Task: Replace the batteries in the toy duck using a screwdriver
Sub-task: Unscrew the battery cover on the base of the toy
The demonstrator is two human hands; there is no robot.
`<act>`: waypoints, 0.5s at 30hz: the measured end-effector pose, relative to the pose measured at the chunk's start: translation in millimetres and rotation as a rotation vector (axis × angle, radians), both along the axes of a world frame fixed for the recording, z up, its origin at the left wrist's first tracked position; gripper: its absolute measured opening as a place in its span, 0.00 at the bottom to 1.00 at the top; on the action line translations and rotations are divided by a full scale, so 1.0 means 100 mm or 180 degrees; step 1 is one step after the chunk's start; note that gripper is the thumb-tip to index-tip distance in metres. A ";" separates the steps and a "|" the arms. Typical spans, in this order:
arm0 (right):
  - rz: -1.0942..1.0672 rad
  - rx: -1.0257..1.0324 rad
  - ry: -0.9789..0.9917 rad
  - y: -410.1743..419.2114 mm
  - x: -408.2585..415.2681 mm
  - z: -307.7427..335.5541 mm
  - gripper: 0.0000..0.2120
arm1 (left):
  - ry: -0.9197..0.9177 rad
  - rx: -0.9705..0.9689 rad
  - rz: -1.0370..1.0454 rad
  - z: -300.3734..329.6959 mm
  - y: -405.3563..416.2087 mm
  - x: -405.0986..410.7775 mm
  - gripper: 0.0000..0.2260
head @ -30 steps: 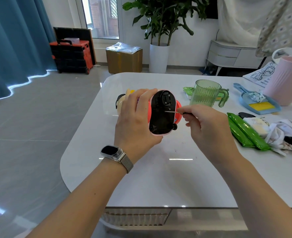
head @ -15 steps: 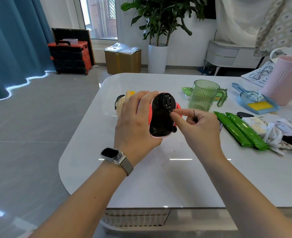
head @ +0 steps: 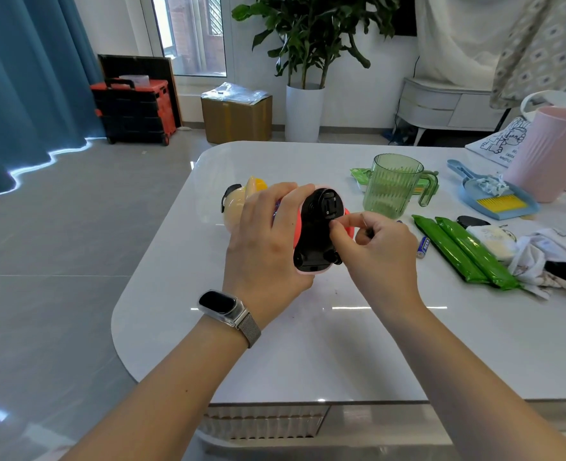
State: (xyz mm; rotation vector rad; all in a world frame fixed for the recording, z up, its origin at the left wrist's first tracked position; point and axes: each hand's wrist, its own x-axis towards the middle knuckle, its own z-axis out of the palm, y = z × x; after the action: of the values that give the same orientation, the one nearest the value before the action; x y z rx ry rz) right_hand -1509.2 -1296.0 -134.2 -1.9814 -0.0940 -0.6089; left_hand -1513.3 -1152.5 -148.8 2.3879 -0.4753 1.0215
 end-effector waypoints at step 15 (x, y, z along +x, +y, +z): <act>0.0153 0.0101 -0.0033 -0.06 0.07 -0.02 0.08 | 0.0004 0.0112 0.0043 -0.02 0.01 0.01 0.40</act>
State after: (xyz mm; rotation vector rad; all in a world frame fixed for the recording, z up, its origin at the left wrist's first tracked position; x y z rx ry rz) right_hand -1502.5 -1302.3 -136.4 -1.9399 -0.1372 -0.5861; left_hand -1512.2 -1151.5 -150.5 2.4256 -0.4812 1.0255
